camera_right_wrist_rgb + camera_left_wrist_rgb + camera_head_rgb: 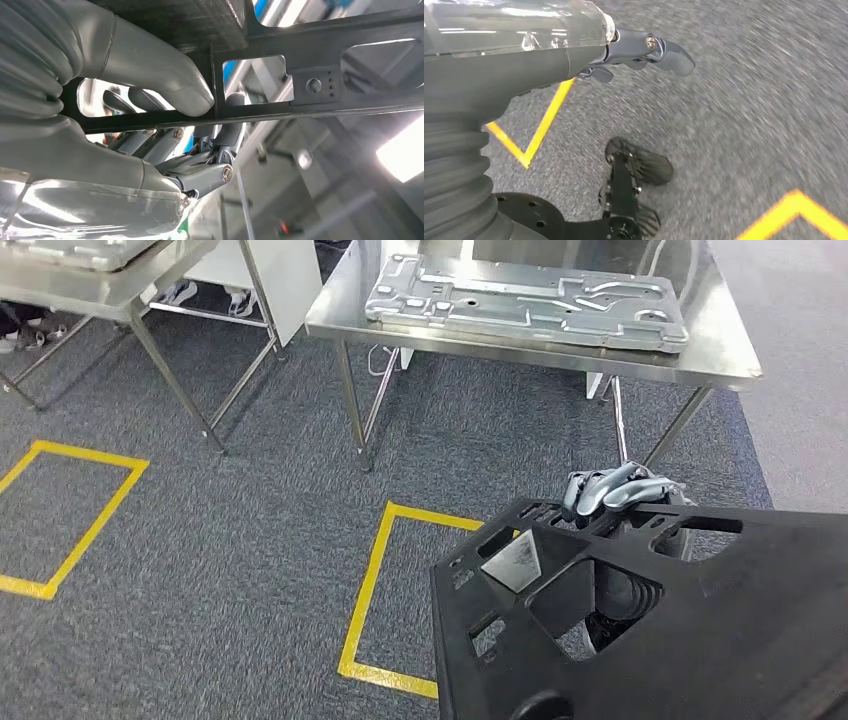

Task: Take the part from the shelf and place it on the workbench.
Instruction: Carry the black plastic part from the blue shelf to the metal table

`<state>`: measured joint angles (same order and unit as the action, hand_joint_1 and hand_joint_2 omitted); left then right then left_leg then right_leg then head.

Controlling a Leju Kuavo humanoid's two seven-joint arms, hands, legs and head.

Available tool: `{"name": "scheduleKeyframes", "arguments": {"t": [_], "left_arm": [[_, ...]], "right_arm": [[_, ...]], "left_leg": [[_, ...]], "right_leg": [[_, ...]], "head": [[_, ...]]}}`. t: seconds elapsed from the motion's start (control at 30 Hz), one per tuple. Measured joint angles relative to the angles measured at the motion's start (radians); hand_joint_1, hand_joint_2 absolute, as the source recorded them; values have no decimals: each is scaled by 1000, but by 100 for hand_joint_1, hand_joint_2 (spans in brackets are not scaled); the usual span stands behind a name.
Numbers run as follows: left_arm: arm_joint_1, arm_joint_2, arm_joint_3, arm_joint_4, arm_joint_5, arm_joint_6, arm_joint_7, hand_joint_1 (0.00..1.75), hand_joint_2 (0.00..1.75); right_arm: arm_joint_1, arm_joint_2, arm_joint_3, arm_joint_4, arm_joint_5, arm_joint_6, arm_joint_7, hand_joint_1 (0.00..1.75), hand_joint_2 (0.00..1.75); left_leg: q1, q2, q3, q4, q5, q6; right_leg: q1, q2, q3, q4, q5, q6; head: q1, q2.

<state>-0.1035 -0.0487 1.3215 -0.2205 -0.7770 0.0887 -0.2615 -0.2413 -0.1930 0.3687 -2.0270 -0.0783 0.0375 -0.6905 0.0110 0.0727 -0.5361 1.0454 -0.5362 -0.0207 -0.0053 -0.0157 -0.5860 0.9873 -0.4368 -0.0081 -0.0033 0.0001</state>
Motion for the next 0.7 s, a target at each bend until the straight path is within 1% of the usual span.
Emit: {"name": "scheduleKeyframes", "arguments": {"t": [0.03, 0.07, 0.1, 0.13, 0.17, 0.2, 0.23, 0.27, 0.3, 0.33, 0.37, 0.4, 0.43, 0.47, 0.5, 0.53, 0.57, 0.6, 0.63, 0.67, 0.7], "left_arm": [[0, 1, 0, 0, -1, 0, 0, 0, 175], [1, 1, 0, 0, -1, -1, 1, 0, 175], [3, 2, 0, 0, -1, -2, 1, 0, 175], [5, 2, 0, 0, -1, -3, 2, 0, 175], [5, 2, 0, 0, -1, -4, 2, 0, 175], [5, 2, 0, 0, -1, -6, 1, 0, 175], [5, 2, 0, 0, -1, -7, 1, 0, 175], [5, 3, 0, 0, -1, -8, 1, 0, 175], [4, 3, 0, 0, -1, -9, 0, 0, 175], [4, 3, 0, 0, -1, -9, 0, 0, 175], [4, 4, 0, 0, -1, -10, 0, 0, 175], [4, 4, 0, 0, -1, -10, 0, 0, 175], [2, 4, 0, 0, -1, -10, 0, 0, 175], [0, 3, 0, 0, -1, -11, 0, 0, 175], [-1, 3, 0, 0, -1, -13, 0, 0, 175], [-2, 3, 0, 0, -1, -15, 0, 0, 175], [0, 3, 0, 0, -1, -17, 0, 0, 175], [1, 3, 0, 0, -1, -19, 1, 0, 175], [3, 4, 0, 0, -1, -21, 2, 0, 175], [3, 4, 0, 0, -1, -22, 4, 0, 175], [3, 4, 0, 0, -2, -23, 5, 0, 175]], "right_arm": [[-3, 2, 1, -1, 3, -3, 2, 175, 175], [-7, 4, 2, -2, 5, -5, 5, 175, 175], [-8, 7, 3, -1, 7, -6, 9, 175, 175], [-9, 9, 4, -1, 10, -6, 13, 175, 175], [-10, 10, 5, -1, 11, -6, 15, 175, 175], [-13, 11, 5, -1, 12, -7, 17, 175, 175], [-15, 12, 6, -1, 12, -7, 17, 175, 175], [-19, 14, 6, -1, 13, -7, 18, 175, 175], [-21, 14, 6, -1, 13, -7, 18, 175, 175], [-24, 15, 6, -1, 14, -7, 18, 175, 175], [-25, 16, 7, -1, 14, -7, 18, 175, 175], [-26, 16, 7, -1, 15, -7, 19, 175, 175], [-26, 17, 7, -1, 15, -7, 19, 175, 175], [-27, 17, 7, -1, 15, -7, 19, 175, 175], [-30, 17, 7, -1, 15, -7, 19, 175, 175], [-32, 17, 7, -1, 15, -7, 19, 175, 175], [-34, 18, 8, -1, 15, -8, 19, 175, 175], [-34, 19, 9, 0, 15, -8, 20, 175, 175], [-34, 20, 10, 1, 15, -8, 21, 175, 175], [-34, 22, 12, 2, 15, -8, 22, 175, 175], [-34, 22, 12, 4, 16, -8, 24, 175, 175]], "left_leg": [[2, -29, -26, 59, -33, -3], [2, -50, -61, 131, -66, -5], [2, -60, -94, 196, -89, -6], [2, -65, -117, 234, -94, -6], [2, -67, -121, 232, -77, -4], [2, -72, -106, 189, -41, -2], [3, -86, -77, 118, 2, 2], [4, -110, -49, 49, 33, 7], [4, -130, -27, -2, 52, 11], [4, -144, -16, -30, 56, 16], [2, -147, -12, -35, 52, 20], [2, -137, -11, -38, 54, 26], [3, -125, -9, -43, 57, 32], [5, -113, -6, -48, 60, 39], [7, -100, -4, -53, 63, 45], [7, -87, -4, -55, 64, 49], [6, -75, -4, -56, 64, 51], [5, -61, -4, -56, 63, 52], [5, -48, -4, -55, 61, 52], [5, -35, -3, -55, 60, 51], [5, -26, -2, -54, 57, 49]], "right_leg": [[-1, 11, 2, -2, 1, -4], [-1, 22, 2, -1, 1, -7], [0, 36, 1, 0, 1, -9], [1, 50, 1, 2, 0, -9], [2, 65, 1, 4, -1, -9], [2, 79, 2, 7, -2, -8], [2, 93, 3, 10, -4, -6], [3, 106, 2, 13, -6, -3], [2, 118, 0, 17, -6, 1], [1, 130, -4, 18, -6, 7], [-2, 141, -8, 18, -4, 13], [-3, 152, -11, 17, -2, 20], [-4, 149, -13, 17, -2, 25], [-2, 128, -19, 27, -9, 30], [0, 98, -33, 55, -26, 33], [0, 63, -56, 101, -52, 36], [-1, 39, -87, 163, -83, 39], [-4, 28, -122, 232, -110, 42], [-6, 24, -149, 283, -125, 45], [-8, 21, -161, 304, -122, 47], [-10, 19, -153, 287, -102, 48]], "head": [[-2, 0], [-4, 0], [-5, 0], [-5, 0], [-5, 0], [-5, 0], [-5, 0], [-5, 0], [-4, 0], [-3, 0], [-3, 0], [-3, 0], [-3, 0], [0, 0], [4, 0], [7, 0], [11, 0], [11, 0], [11, 0], [11, 0], [11, 0]]}}
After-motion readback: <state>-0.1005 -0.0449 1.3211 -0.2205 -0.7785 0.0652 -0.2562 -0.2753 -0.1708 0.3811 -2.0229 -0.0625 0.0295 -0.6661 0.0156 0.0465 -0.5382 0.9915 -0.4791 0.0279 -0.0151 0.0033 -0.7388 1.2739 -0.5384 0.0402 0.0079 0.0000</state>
